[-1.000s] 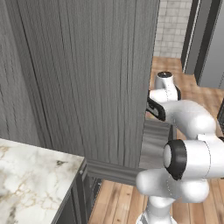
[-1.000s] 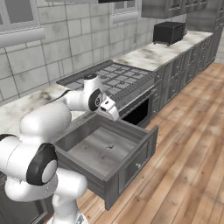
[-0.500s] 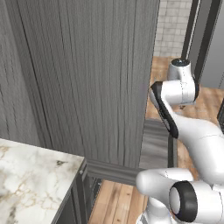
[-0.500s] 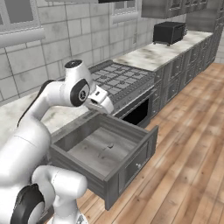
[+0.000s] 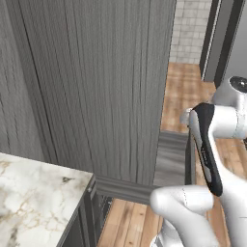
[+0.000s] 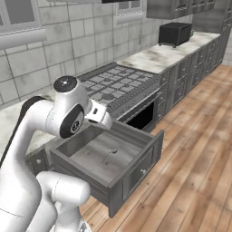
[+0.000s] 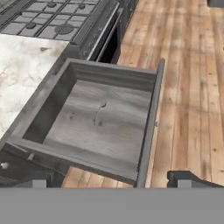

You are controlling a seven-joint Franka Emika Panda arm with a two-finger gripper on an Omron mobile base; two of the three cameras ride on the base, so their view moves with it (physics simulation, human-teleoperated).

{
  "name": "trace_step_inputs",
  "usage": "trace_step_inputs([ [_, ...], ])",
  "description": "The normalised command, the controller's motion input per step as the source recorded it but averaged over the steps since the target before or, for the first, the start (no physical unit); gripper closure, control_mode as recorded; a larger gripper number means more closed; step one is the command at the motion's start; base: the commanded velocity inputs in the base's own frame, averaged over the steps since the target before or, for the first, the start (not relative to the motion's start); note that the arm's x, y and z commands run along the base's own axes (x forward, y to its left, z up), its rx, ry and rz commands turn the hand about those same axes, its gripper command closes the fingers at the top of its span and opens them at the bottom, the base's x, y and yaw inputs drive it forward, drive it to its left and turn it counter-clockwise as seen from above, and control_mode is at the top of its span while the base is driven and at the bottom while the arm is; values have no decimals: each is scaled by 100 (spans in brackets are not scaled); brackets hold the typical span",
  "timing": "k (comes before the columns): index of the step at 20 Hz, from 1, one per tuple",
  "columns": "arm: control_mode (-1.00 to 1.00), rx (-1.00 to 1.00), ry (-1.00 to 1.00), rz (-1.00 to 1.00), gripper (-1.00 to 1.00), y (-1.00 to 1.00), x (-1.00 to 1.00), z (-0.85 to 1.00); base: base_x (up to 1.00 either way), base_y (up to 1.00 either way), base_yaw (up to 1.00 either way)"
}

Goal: Organize the utensils by type. Pick up the wooden spoons from the counter and place them in the open cabinet. Then pick up the metallic utensils from the counter and place them in the open drawer.

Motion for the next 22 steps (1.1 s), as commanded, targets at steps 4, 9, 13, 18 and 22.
trace_step_inputs([
  [4,-100,0,-16,23,-100,33,-78,4,0,0,0],
  [9,-100,0,-1,8,-100,26,-22,32,0,0,0],
  [13,-100,-1,6,0,-100,29,0,24,0,0,0],
  [18,-100,-10,10,0,-100,31,-3,3,0,0,0],
  [22,-100,-6,2,0,-100,13,-19,0,0,0,0],
])
